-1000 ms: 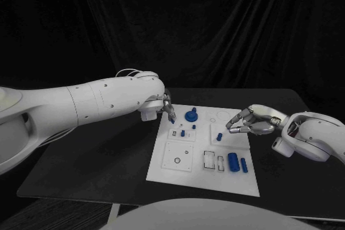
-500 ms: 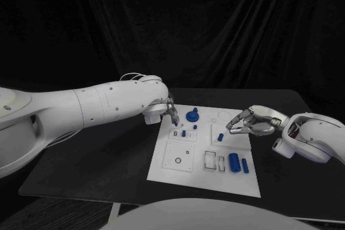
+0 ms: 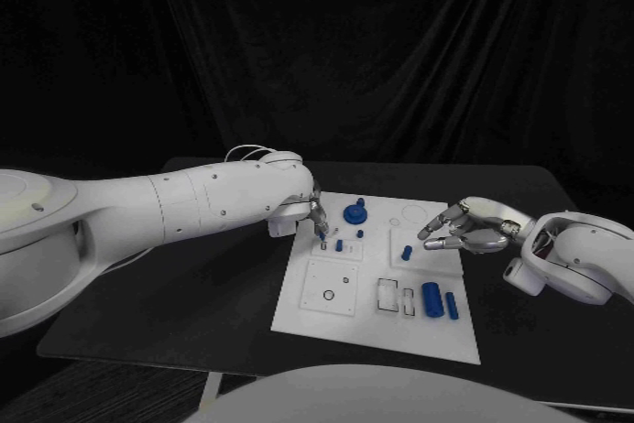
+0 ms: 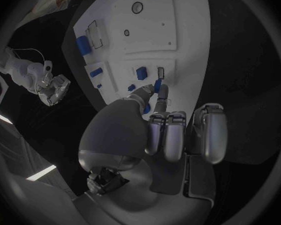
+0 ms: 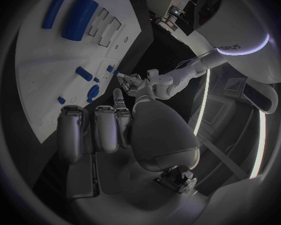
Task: Assemble the parts on the task board
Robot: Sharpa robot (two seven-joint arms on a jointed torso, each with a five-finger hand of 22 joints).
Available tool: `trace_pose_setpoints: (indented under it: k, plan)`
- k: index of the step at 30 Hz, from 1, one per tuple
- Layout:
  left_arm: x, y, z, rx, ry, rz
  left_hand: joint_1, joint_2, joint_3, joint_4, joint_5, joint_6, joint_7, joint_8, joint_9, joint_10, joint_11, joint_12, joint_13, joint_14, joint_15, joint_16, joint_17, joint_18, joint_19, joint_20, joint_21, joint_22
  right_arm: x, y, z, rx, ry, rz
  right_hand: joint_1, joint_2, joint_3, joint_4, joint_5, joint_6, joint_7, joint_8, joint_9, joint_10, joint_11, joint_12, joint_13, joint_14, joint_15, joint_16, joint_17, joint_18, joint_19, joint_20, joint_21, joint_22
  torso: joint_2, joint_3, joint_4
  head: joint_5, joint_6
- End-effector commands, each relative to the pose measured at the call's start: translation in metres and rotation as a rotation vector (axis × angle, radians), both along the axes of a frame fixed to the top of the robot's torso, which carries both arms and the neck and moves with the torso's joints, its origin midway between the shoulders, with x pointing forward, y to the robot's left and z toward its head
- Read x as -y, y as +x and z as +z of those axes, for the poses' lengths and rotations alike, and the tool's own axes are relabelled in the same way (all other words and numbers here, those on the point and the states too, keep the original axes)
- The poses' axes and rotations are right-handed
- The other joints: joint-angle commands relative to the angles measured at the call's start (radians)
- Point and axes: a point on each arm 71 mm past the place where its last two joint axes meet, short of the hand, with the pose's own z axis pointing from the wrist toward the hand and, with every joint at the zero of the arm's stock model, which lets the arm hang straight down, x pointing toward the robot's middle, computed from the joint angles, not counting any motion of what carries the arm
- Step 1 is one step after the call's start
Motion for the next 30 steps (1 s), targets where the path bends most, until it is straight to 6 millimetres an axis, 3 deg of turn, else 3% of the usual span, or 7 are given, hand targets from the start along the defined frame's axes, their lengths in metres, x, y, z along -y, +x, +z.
trace_pose_setpoints:
  k: [1, 12, 30]
  plan:
    - [-0.002, 0.0, -0.001, 0.022, 0.041, 0.018, -0.008, 0.001, 0.005, 0.001, 0.006, 0.007, -0.006, 0.008, 0.003, 0.104, -0.004, 0.004, 0.263, 0.104, -0.008, 0.003, 0.263, 0.015, 0.051, -0.009, -0.007, 0.204, 0.0, -0.001, -0.001, 0.0, -0.005, -0.012, 0.022, 0.024, -0.003, -0.005, -0.003, 0.0, 0.003, -0.003, -0.001, 0.042, -0.007, -0.008, -0.171, 0.048, -0.007, -0.005, -0.001, 0.014, 0.052, 0.008, -0.004, 0.224, 0.0, -0.0001, 0.0005, 0.0, 0.0]
    - [0.001, -0.007, -0.013, -0.005, 0.036, 0.012, -0.02, -0.001, 0.006, 0.005, 0.008, 0.008, -0.007, 0.01, 0.005, 0.104, -0.006, 0.004, 0.263, 0.104, -0.01, 0.003, 0.263, 0.016, 0.05, -0.01, -0.012, 0.202, 0.0, -0.001, -0.001, 0.004, -0.002, -0.013, 0.022, 0.024, -0.003, -0.005, -0.004, 0.001, 0.003, -0.003, -0.001, 0.042, -0.007, -0.008, -0.17, 0.048, -0.007, -0.005, -0.003, 0.014, 0.052, 0.008, -0.004, 0.224, 0.0, -0.0001, 0.0006, 0.002, 0.0]
    - [-0.004, -0.008, -0.015, 0.0, 0.031, 0.025, -0.021, -0.001, 0.008, 0.006, 0.009, 0.007, -0.008, 0.01, 0.005, 0.104, -0.006, 0.004, 0.263, 0.104, -0.01, 0.003, 0.263, 0.016, 0.049, -0.011, -0.015, 0.201, 0.0, 0.0, -0.001, 0.004, -0.003, -0.014, 0.022, 0.024, -0.003, -0.006, -0.004, 0.001, 0.003, -0.003, -0.001, 0.042, -0.006, -0.008, -0.17, 0.048, -0.007, -0.006, -0.004, 0.014, 0.051, 0.008, -0.004, 0.223, 0.0, -0.0002, 0.0003, 0.003, 0.0]
